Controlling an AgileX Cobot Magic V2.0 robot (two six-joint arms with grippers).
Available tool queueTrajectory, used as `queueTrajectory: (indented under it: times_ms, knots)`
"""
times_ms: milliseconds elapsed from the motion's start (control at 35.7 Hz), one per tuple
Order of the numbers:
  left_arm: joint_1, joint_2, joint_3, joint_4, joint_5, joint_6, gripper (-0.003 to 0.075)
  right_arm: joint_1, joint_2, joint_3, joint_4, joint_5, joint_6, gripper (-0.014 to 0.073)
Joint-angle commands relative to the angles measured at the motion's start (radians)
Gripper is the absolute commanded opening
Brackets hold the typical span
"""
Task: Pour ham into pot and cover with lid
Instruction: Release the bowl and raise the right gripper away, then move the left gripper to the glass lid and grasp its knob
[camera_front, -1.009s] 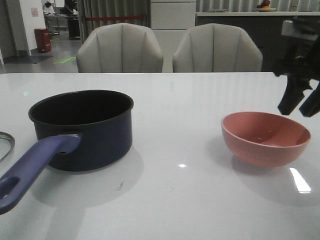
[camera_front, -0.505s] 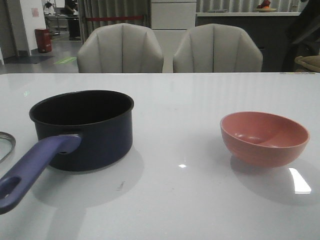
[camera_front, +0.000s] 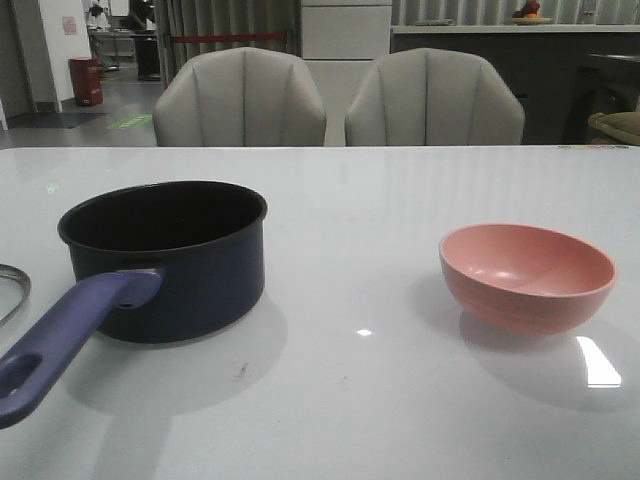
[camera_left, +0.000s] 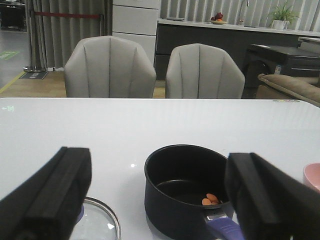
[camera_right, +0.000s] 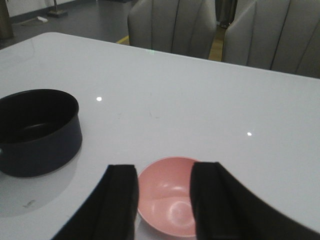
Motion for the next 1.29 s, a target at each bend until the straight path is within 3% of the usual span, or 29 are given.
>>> queueTrajectory:
  times_ms: [0,308,421,449,505,673,841,1037,1121,1262]
  knots:
    - [-0.006,0.012,-0.025,-0.008,-0.077,0.001,0.0585,0.002,-0.089,0.03,0.03,-0.088,-0.012,0.0379]
    - [-0.006,0.012,-0.024,-0.008,-0.064,0.001,0.0585,0.002,-0.163,0.124,0.059,-0.09,-0.013,0.036]
    - [-0.006,0.012,-0.016,-0.008,-0.062,0.001,0.0585,0.002,-0.163,0.124,0.059,-0.088,-0.013,0.0139]
    - [-0.006,0.012,-0.014,-0.008,-0.062,0.001,0.0585,0.002,-0.163,0.124,0.059,-0.088,-0.013,0.0128]
    - [-0.006,0.012,-0.012,-0.008,-0.059,0.001,0.0585,0.002,-0.163,0.124,0.059,-0.086,-0.013,0.0162]
    - [-0.004,0.051,-0.04,0.002,-0.042,0.001,0.0588,0.002,-0.163,0.124,0.059,-0.085,-0.013,0.016]
    - [-0.004,0.245,-0.188,0.003,0.059,-0.001,0.0666,0.002,-0.163,0.124,0.059,-0.085,-0.013,0.016]
    - [0.002,0.52,-0.335,0.043,0.132,-0.025,0.067,0.002,-0.163,0.124,0.059,-0.085,-0.013,0.016]
    - [0.042,0.637,-0.398,0.074,0.155,-0.118,0.067,0.002,-0.163,0.124,0.059,-0.085,-0.013,0.016]
    - [0.147,0.847,-0.515,0.06,0.211,-0.134,0.067,0.002,-0.163,0.124,0.059,-0.081,-0.013,0.016]
